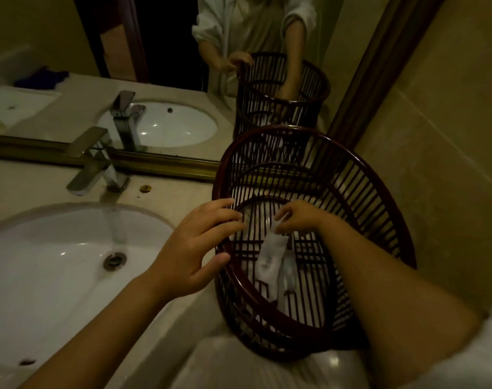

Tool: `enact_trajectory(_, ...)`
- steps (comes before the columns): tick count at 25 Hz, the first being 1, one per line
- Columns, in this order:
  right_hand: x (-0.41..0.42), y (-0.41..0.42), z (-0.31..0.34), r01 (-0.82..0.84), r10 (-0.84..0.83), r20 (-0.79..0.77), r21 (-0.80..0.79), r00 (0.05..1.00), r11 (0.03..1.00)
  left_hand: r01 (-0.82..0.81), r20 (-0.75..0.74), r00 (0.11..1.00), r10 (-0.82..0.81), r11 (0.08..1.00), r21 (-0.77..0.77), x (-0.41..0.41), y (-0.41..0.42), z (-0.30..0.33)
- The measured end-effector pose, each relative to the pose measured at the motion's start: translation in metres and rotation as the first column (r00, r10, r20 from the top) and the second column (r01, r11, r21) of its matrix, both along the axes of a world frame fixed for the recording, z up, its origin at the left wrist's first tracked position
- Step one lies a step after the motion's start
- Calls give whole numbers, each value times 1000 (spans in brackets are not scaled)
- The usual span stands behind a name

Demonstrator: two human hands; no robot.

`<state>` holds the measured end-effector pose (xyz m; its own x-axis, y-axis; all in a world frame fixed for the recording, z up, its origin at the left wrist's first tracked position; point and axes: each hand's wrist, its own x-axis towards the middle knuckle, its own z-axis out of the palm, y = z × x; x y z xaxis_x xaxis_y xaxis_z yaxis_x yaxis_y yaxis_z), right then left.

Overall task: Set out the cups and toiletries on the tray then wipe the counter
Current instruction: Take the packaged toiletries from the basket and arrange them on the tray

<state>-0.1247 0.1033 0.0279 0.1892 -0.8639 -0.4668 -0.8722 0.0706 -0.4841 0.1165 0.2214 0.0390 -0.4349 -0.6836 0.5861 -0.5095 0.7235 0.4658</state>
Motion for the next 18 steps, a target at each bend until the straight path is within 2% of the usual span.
enact_trajectory(2, 3, 1, -25, 54, -50, -61, 64, 997, 996, -3, -30, 1000, 3, 1000, -14, 0, -1, -3)
enact_trajectory(5, 13, -2, -42, 52, -7, -172, 262, 985, 964, -6, -66, 998, 5, 1000, -9, -3, 0, -6)
enact_trajectory(10, 16, 1, -38, 95, -88, -209, 23, 974, 995, -17, -115, 993, 19, 1000, 15, -7, 4, -3)
enact_trajectory(14, 16, 3, -40, 113, -108, -197, 10, 974, 994, -20, -134, 991, 25, 999, 42, -9, 8, 0)
enact_trajectory(18, 15, -1, -21, 81, -94, -130, -104, 987, 991, -4, -66, 998, 8, 998, 55, -3, 12, 6)
